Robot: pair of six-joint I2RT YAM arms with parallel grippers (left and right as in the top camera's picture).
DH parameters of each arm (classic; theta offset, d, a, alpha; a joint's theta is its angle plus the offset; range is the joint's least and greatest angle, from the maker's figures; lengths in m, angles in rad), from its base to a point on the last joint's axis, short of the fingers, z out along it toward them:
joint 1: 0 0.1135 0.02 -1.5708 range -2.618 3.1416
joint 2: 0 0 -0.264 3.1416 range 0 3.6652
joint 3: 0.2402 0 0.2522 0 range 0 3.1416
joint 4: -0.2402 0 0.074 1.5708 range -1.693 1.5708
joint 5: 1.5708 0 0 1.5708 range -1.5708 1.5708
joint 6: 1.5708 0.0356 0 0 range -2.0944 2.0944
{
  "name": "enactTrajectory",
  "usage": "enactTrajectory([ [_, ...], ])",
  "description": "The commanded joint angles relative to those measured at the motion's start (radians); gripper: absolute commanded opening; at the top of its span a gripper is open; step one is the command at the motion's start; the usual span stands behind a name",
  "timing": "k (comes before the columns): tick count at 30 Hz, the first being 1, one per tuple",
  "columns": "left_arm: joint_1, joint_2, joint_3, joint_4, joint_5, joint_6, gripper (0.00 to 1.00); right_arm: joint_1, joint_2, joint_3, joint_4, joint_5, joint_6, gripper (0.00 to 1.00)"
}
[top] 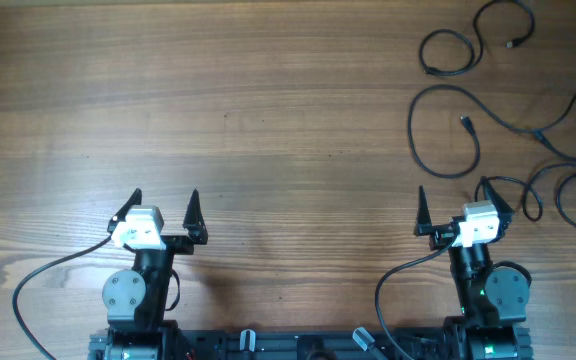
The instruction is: Untangle cables
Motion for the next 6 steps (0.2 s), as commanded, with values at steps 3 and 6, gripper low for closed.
enactTrajectory([
  [3, 0.005, -0.01, -0.006, -0.004, -0.003, 0.015, 1.0, -0.005, -0.009, -0.001, 0.002, 0.006, -0.01, 1.0],
  [6, 0.005, -0.01, -0.006, -0.004, -0.003, 0.015, 1.0, -0.005, -0.009, -0.001, 0.002, 0.006, -0.01, 1.0],
])
